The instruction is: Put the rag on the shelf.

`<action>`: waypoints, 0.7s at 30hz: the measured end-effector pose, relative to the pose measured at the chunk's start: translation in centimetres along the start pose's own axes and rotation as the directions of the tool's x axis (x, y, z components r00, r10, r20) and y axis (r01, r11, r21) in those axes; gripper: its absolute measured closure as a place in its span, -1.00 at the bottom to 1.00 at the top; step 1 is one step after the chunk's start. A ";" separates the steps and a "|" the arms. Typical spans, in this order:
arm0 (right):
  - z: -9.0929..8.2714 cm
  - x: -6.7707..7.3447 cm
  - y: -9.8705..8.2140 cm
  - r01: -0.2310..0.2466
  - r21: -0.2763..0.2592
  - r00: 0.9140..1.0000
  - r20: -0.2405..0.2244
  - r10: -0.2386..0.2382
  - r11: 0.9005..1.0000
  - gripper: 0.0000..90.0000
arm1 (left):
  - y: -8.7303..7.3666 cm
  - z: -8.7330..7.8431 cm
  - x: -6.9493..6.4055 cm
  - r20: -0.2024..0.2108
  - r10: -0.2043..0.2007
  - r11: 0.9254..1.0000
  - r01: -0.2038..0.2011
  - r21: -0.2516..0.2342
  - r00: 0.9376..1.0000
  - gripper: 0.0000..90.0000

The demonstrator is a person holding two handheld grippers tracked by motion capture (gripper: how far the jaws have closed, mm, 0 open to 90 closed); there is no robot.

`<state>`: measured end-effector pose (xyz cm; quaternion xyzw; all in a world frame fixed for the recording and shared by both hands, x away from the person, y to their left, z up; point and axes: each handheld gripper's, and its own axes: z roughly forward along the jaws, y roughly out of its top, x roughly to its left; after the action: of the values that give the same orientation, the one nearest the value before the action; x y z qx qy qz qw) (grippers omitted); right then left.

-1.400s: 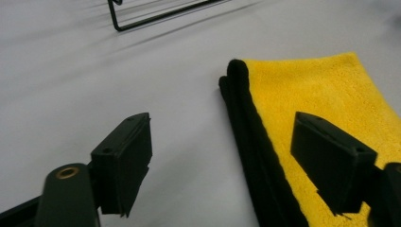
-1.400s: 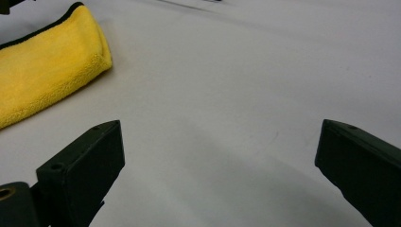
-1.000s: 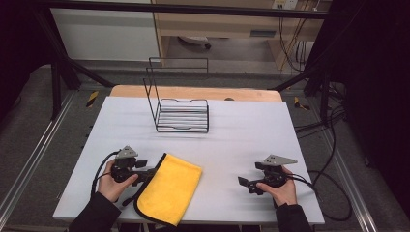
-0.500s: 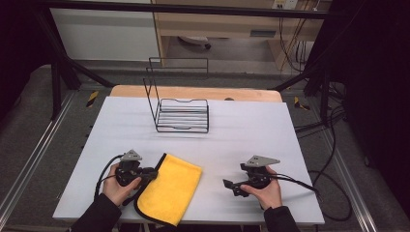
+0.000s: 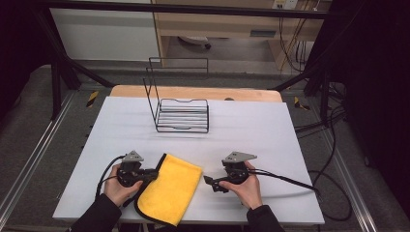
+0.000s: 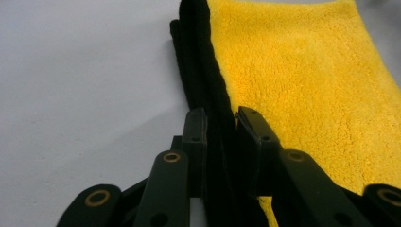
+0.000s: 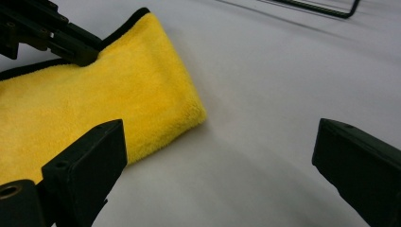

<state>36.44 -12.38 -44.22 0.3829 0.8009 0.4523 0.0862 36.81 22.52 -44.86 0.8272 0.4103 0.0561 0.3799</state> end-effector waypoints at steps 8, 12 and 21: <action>2.1 1.4 1.4 -0.018 0.018 0.999 0.037 0.017 1.000 -0.84 | 0.0 0.0 -0.2 -0.009 0.016 1.000 -0.016 0.002 1.000 0.65; 2.9 1.6 1.7 -0.026 0.014 0.999 0.041 0.026 1.000 -0.55 | 0.0 0.0 -0.1 -0.007 0.018 1.000 -0.018 0.001 1.000 0.65; 3.9 1.6 1.2 -0.071 0.067 0.997 0.048 0.068 0.995 0.05 | 0.0 0.0 -0.1 -0.003 0.018 1.000 -0.018 -0.001 1.000 0.65</action>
<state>37.87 -8.39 -45.22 0.4235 0.8000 0.4183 0.0753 36.76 22.45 -44.88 0.8305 0.4033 0.0609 0.3794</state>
